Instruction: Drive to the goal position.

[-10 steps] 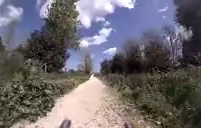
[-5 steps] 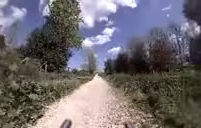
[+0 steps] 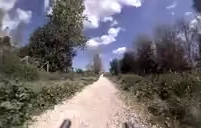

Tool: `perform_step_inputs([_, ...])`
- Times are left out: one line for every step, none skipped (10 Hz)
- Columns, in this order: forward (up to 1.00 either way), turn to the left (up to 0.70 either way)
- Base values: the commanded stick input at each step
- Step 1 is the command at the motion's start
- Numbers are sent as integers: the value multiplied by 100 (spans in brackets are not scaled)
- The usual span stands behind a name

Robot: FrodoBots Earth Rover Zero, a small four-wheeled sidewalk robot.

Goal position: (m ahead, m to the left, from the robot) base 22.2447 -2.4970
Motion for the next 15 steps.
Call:
perform_step_inputs([85,0])
perform_step_inputs([85,0])
perform_step_inputs([85,0])
perform_step_inputs([85,0])
perform_step_inputs([85,-33])
perform_step_inputs([85,0])
perform_step_inputs([85,0])
perform_step_inputs([85,0])
perform_step_inputs([85,0])
perform_step_inputs([85,0])
perform_step_inputs([85,0])
perform_step_inputs([85,0])
perform_step_inputs([85,0])
perform_step_inputs([85,-13])
perform_step_inputs([85,-33])
